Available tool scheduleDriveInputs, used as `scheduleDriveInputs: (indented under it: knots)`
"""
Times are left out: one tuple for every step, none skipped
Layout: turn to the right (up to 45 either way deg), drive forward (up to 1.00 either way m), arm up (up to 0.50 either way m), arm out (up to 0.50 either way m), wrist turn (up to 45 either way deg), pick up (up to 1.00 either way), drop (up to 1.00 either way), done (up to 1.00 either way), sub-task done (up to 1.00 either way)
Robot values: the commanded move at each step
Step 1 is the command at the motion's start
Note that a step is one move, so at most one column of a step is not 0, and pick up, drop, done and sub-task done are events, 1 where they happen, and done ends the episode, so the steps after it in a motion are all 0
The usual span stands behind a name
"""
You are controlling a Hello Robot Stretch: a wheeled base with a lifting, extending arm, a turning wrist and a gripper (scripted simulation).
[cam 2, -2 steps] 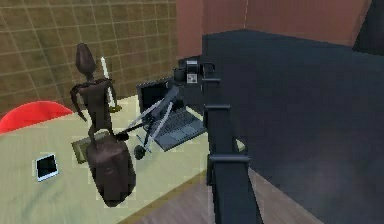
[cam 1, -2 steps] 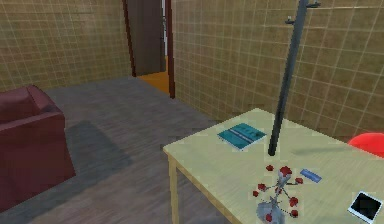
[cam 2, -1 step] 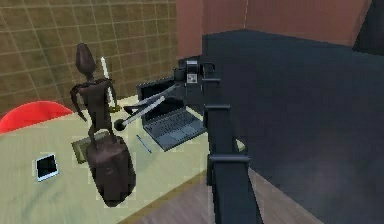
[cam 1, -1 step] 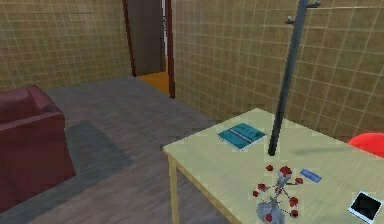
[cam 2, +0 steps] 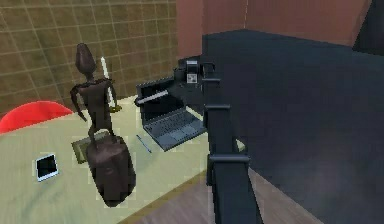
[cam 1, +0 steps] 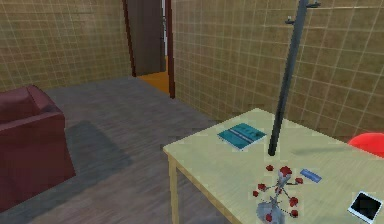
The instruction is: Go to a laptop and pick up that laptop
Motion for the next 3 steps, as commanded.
scheduleDriveInputs:
  knots:
    - [0.0,0.00,0.00,0.00,12.0,0.00,0.00,0.00,0.00]
    - [0.0,0.00,-0.30,0.00,0.0,0.00,0.00,0.00,0.00]
    - [0.0,0.00,0.00,0.00,0.0,1.00,0.00,0.00,0.00]
